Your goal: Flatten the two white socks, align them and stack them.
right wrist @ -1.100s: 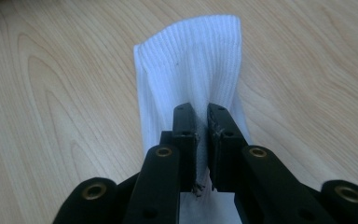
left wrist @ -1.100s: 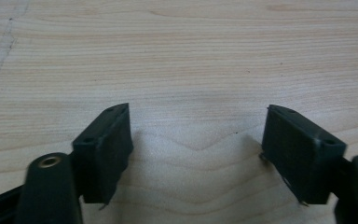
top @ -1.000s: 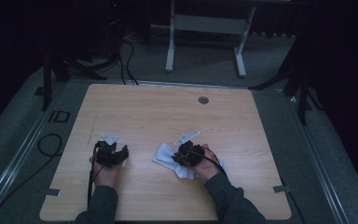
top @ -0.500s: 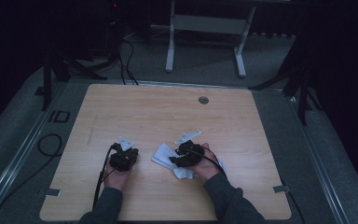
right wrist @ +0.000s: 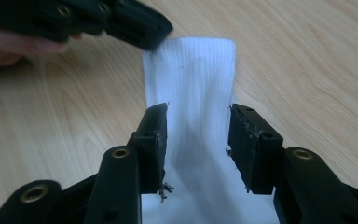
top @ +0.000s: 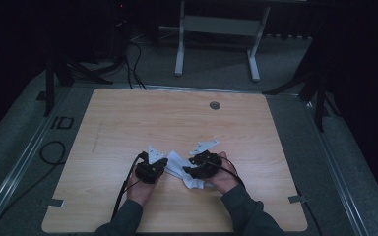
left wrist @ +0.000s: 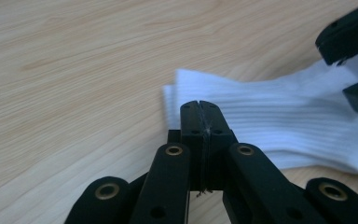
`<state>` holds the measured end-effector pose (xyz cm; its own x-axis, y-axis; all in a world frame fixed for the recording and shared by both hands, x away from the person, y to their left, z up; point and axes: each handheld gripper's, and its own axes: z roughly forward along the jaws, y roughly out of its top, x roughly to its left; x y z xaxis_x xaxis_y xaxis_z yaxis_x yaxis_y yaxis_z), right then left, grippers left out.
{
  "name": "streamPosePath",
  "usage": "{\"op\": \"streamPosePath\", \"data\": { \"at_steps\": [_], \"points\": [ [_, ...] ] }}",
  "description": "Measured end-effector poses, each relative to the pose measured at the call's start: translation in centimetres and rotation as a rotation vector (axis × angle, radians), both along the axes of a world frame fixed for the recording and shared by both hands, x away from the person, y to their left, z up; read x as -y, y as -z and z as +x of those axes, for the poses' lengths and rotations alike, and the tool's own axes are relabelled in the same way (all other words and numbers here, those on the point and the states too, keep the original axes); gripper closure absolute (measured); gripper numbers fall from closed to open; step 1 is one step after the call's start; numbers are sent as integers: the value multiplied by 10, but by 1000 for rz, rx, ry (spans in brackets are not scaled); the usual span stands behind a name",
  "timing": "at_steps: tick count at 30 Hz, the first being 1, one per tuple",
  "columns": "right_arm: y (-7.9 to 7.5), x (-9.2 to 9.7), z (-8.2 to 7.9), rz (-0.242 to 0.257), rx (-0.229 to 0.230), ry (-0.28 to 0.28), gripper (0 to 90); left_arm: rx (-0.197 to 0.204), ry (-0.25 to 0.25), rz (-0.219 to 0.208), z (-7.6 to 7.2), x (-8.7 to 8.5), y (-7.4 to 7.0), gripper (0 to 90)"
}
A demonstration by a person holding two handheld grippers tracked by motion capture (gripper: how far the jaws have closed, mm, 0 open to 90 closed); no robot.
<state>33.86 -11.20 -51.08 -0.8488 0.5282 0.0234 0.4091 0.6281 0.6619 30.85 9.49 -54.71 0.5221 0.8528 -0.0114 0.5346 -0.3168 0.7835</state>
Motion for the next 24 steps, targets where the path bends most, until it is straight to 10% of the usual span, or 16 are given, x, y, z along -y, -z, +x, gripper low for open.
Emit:
{"op": "streamPosePath", "data": {
  "at_steps": [24],
  "points": [
    [-8, 70, -11, -4, 31, 117, 577, -58, 13, 60, 9, 12, 12, 898]
  ]
}}
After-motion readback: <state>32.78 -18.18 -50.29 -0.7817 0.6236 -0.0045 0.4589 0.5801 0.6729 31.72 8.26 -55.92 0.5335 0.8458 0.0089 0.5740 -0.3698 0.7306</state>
